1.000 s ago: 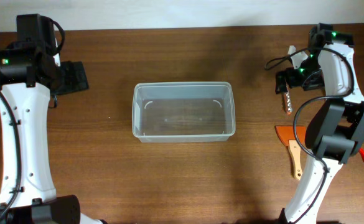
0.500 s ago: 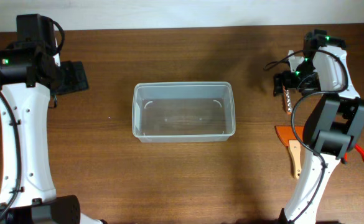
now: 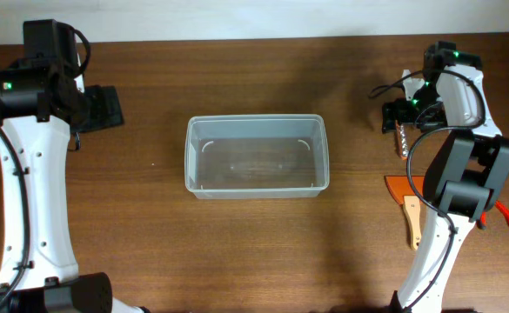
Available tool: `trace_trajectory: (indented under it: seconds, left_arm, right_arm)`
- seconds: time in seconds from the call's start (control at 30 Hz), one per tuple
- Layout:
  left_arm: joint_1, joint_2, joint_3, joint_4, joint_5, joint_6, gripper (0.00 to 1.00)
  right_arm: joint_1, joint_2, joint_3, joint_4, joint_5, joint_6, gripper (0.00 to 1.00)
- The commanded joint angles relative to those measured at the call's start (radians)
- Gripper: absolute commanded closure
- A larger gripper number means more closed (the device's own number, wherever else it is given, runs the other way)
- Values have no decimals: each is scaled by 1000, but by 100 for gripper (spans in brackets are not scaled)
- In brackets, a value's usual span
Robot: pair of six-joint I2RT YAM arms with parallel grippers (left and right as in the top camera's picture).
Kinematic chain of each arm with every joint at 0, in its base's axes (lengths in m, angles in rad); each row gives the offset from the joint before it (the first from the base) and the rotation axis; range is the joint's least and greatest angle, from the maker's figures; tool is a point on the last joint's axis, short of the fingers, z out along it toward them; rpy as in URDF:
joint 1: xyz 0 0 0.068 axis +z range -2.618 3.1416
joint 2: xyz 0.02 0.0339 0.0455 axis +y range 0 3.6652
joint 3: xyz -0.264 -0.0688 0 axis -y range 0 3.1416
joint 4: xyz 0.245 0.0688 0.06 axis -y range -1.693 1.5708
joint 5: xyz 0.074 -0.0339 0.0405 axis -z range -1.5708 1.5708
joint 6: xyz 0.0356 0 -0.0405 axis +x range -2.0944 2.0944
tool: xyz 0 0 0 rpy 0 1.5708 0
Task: Pack container
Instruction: 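Lower the right gripper over the orange socket rail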
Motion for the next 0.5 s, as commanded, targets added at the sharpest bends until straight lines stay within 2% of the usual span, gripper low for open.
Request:
trace_trajectory:
  seconds: [0.0, 0.47]
  left_arm:
    - [2, -13, 14, 3, -11, 6, 1]
    - [3, -13, 14, 3, -11, 6, 1]
  right_arm:
    - [0, 27, 10, 12, 13, 11, 1]
    - [0, 52, 10, 28, 13, 11, 1]
